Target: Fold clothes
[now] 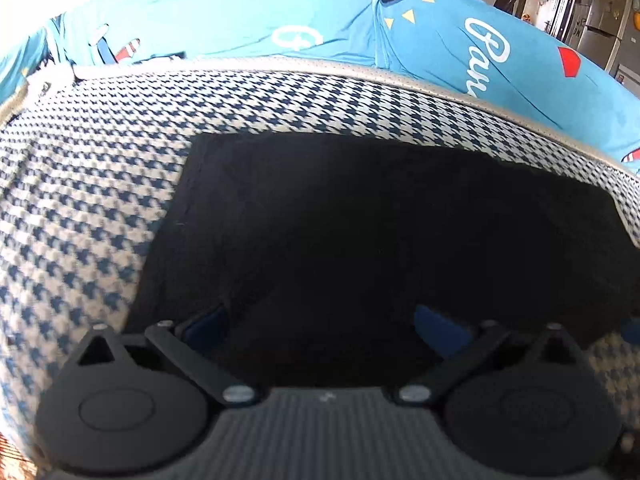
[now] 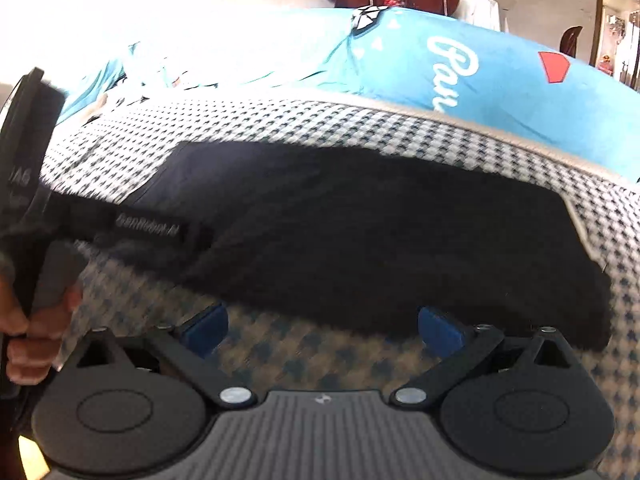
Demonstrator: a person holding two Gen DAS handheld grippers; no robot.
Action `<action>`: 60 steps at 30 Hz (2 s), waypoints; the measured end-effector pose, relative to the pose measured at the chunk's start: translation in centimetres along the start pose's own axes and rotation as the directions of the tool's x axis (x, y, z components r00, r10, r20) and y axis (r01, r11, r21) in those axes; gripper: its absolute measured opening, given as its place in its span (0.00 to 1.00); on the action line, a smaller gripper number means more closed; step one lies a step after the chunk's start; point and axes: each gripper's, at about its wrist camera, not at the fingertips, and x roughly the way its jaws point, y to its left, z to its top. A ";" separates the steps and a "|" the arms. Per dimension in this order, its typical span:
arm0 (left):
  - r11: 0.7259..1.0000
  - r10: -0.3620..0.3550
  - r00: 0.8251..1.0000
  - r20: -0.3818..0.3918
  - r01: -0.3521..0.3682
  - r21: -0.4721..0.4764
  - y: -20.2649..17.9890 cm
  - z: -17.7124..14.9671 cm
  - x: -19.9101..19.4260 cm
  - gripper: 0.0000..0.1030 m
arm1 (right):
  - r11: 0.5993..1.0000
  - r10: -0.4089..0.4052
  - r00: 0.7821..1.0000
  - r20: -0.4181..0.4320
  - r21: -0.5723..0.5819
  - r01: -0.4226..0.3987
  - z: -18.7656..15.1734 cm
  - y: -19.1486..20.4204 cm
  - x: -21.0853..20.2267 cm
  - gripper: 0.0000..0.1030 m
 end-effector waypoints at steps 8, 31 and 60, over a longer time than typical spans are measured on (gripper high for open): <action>0.998 -0.013 1.000 0.007 0.013 0.065 -3.4 2.0 2.0 1.00 | 0.993 -0.103 0.995 0.008 0.052 0.103 2.6 -3.6 3.5 0.95; 0.977 -0.003 1.000 -0.020 0.008 0.214 -6.2 -2.2 0.6 1.00 | 0.991 -0.130 0.986 -0.100 -0.026 0.128 -0.6 -5.6 3.9 1.00; 0.992 0.021 1.000 -0.011 -0.020 0.126 -2.2 6.0 4.4 1.00 | 0.892 -0.166 0.986 0.006 0.426 0.147 -1.7 -18.0 -0.1 0.87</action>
